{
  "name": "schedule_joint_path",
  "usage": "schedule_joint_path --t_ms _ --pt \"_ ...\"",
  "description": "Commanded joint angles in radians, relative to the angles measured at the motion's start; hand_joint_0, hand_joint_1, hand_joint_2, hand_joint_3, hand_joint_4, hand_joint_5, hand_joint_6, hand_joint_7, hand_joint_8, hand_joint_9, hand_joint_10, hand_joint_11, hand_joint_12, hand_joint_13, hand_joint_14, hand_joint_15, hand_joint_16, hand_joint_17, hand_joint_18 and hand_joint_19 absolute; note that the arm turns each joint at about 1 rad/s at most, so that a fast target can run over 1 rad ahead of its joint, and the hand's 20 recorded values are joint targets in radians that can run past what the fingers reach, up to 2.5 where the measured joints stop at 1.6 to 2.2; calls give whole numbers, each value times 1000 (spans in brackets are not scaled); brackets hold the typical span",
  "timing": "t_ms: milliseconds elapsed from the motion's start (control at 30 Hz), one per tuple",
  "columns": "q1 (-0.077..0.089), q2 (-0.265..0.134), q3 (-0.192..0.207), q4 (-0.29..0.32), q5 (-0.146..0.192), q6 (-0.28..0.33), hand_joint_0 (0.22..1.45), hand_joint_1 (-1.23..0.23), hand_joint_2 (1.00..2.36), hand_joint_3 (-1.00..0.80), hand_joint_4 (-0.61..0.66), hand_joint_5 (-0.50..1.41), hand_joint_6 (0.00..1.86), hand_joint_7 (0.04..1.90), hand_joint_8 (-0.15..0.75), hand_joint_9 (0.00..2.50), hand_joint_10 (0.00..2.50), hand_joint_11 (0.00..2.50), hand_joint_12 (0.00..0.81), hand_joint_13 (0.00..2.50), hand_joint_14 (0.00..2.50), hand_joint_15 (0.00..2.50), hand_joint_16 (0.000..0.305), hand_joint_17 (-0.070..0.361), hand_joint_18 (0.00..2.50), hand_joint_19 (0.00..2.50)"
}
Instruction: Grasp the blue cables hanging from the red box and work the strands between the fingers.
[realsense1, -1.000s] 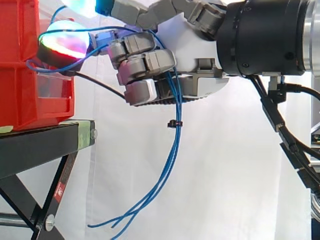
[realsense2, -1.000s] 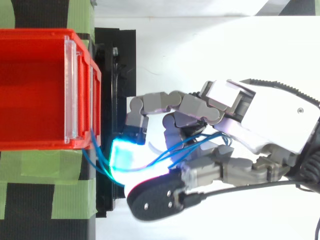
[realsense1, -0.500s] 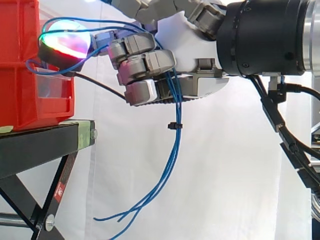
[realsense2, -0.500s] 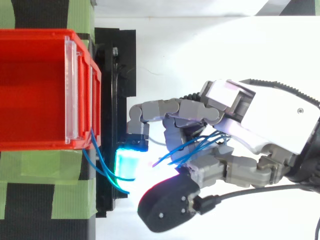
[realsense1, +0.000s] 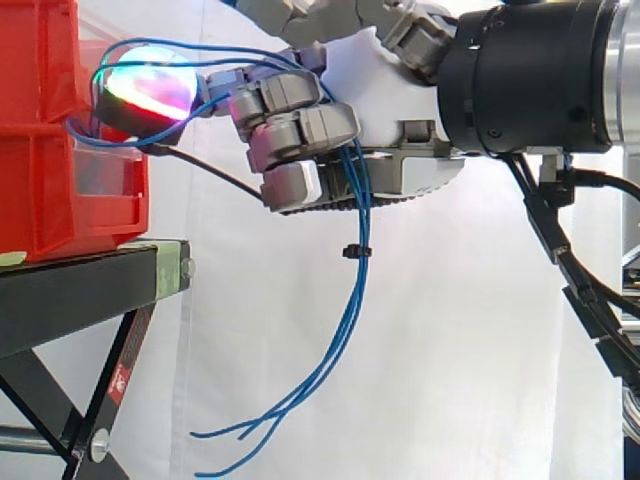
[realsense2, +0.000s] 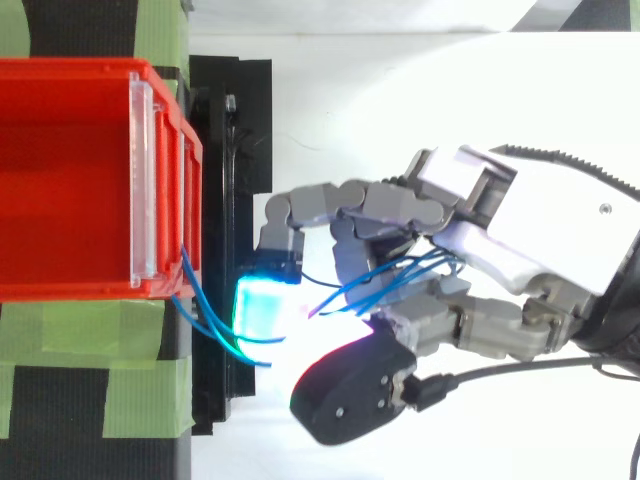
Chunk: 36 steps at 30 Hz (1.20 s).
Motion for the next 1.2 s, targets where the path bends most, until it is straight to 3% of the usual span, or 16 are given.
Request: schedule_joint_path --t_ms 0,133,333,367,467,600,833,1067,1167 --pt "0 0 0 1 12 30 802 -627 1000 -1000 273 217 491 1277 376 674 2500 2465 418 998 2500 1322 45 102 1373 1281" --pt "0 2 2 -2 12 61 862 -651 1005 -879 252 202 574 1260 376 674 2500 2465 418 998 2500 1322 45 102 1373 1281" --pt "0 2 2 -2 12 92 889 -656 1012 -640 229 86 910 1160 376 674 2500 2465 418 998 2500 1322 45 102 1373 1281" --pt "0 2 2 -2 12 92 888 -655 1012 -599 224 64 1031 1111 376 674 2500 2465 418 998 2500 1322 45 102 1373 1281" --pt "0 2 0 -1 12 92 875 -654 1015 -427 186 64 1126 1090 376 674 2500 2465 418 998 2500 1322 45 102 1373 1281" --pt "0 2 2 -1 10 92 871 -660 1013 -283 171 102 1171 1073 376 674 2500 2465 418 998 2500 1322 45 102 1373 1281" --pt "-2 2 23 -9 6 92 868 -664 1012 -205 156 119 1193 1073 376 674 2500 2465 418 998 2500 1322 45 102 1373 1281" --pt "-4 3 49 -61 -3 95 872 -667 1011 -192 154 123 1204 1076 376 674 2500 2465 418 998 2500 1322 45 102 1373 1281" --pt "-4 3 80 -105 -11 90 873 -668 1011 -195 154 123 1205 1075 376 674 2500 2465 418 998 2500 1322 45 102 1373 1281"
